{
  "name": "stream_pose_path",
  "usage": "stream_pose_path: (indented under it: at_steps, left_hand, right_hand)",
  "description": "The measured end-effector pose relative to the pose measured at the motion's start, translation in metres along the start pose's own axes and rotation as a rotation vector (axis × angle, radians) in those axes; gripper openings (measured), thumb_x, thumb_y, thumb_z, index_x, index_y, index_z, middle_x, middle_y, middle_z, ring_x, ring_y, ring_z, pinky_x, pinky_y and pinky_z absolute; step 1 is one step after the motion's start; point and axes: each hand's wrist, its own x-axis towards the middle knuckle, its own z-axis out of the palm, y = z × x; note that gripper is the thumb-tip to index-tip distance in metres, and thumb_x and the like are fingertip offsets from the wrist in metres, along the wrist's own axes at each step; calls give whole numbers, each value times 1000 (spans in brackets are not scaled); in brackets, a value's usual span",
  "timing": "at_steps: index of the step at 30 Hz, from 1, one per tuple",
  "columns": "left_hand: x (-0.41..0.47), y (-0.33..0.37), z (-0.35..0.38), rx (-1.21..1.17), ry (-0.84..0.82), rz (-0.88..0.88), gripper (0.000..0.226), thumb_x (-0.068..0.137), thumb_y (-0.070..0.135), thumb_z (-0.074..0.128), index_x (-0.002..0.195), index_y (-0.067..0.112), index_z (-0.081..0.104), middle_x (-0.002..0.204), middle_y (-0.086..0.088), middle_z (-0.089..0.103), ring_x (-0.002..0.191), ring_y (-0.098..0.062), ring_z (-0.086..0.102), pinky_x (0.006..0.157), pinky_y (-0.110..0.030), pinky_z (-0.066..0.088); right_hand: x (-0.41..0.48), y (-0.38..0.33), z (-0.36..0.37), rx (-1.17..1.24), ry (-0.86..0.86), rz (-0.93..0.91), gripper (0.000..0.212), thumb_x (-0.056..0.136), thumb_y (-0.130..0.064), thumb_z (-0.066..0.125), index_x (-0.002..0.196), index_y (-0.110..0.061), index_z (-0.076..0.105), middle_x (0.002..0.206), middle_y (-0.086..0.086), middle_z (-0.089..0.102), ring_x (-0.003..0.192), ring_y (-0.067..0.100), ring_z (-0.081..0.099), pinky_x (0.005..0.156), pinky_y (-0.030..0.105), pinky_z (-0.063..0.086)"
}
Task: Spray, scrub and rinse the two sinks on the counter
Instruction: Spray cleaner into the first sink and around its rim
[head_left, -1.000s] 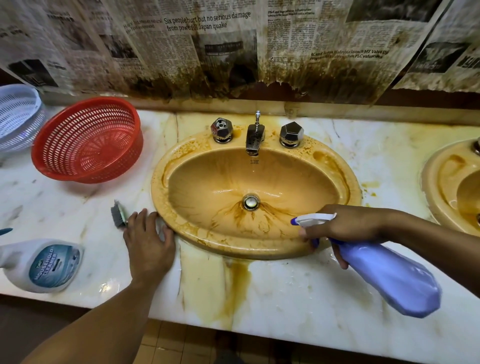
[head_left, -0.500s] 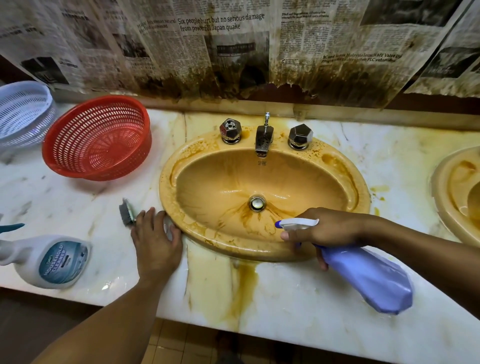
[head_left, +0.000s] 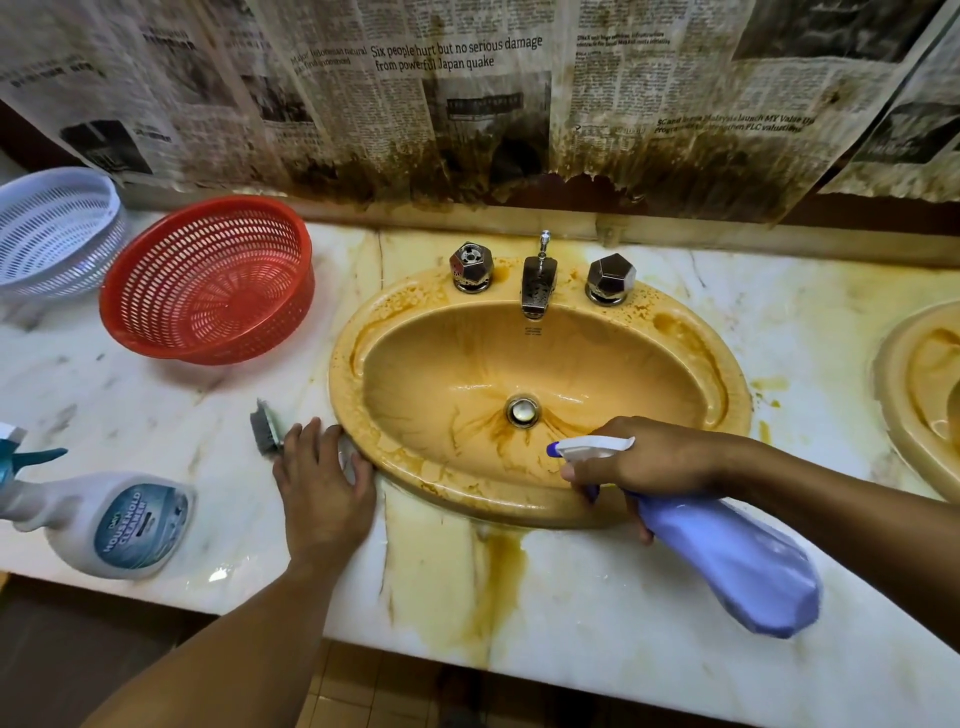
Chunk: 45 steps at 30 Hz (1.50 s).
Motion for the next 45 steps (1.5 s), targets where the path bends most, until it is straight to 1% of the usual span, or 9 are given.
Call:
stream_pose_path:
  at_steps: [5, 10, 13, 20, 24, 29, 33, 38, 45]
  left_hand:
    - [0, -1, 0, 1, -6, -2, 43, 98, 37, 46, 131, 12, 54, 148, -13, 47, 148, -34, 31, 121, -59, 25]
    - [0, 0, 0, 2, -11, -14, 44, 99, 38, 44, 133, 12, 53, 150, -12, 46, 149, -33, 29, 122, -57, 23]
    - [0, 0, 0, 4, -8, -11, 44, 98, 38, 43, 133, 12, 54, 150, -13, 47, 148, -34, 30, 122, -57, 24]
    - [0, 1, 0, 9, 2, 3, 42, 96, 36, 45, 129, 11, 55, 147, -13, 48, 146, -35, 32, 120, -58, 26]
    - [0, 1, -1, 7, 1, 9, 45, 96, 38, 44, 131, 11, 55, 149, -14, 47, 146, -35, 31, 121, -58, 26]
    - [0, 1, -2, -4, -11, 14, 46, 96, 39, 44, 131, 12, 54, 149, -13, 46, 147, -34, 30, 121, -58, 25]
    - [0, 0, -3, -15, -14, 26, 45, 95, 38, 45, 129, 11, 56, 147, -14, 48, 145, -35, 32, 119, -60, 27]
    - [-1, 0, -6, -39, -33, 21, 46, 94, 39, 44, 130, 11, 54, 148, -14, 46, 147, -35, 29, 119, -62, 25]
    - [-12, 9, -21, -178, -49, 19, 62, 98, 35, 62, 152, 19, 36, 173, 4, 3, 160, -18, 0, 120, -72, -6]
  right_hand:
    - [-21, 29, -21, -108, -12, 85, 45, 101, -37, 57, 68, -6, 60, 69, 17, 70, 58, 40, 70, 71, 34, 56]
    - [-45, 56, -51, -130, -29, 194, 46, 98, -50, 62, 88, -5, 69, 91, 25, 72, 58, 38, 70, 69, 27, 54]
    - [-52, 69, -59, -127, 11, 237, 44, 100, -38, 58, 84, 2, 66, 88, 19, 74, 60, 42, 71, 67, 22, 51]
    - [-59, 74, -52, -97, 95, 242, 45, 96, -52, 64, 89, -8, 71, 97, 7, 77, 61, 40, 73, 86, 37, 57]
    - [-61, 73, -32, 7, 216, 207, 38, 100, -32, 58, 79, -2, 63, 80, 13, 74, 58, 44, 71, 77, 38, 56]
    - [-67, 63, 0, 148, 361, 152, 40, 99, -47, 61, 94, -8, 67, 90, 5, 73, 56, 38, 72, 89, 41, 55]
    - [-65, 52, 21, 257, 462, 173, 49, 102, -42, 57, 78, 1, 65, 72, 8, 71, 54, 40, 71, 82, 37, 56]
    - [-62, 35, 57, 389, 617, 157, 38, 100, -46, 61, 96, -8, 66, 92, 21, 69, 55, 38, 72, 80, 43, 57]
    - [-48, -6, 106, 606, 773, 31, 23, 97, -51, 63, 110, -33, 69, 103, 2, 73, 58, 37, 73, 75, 39, 58]
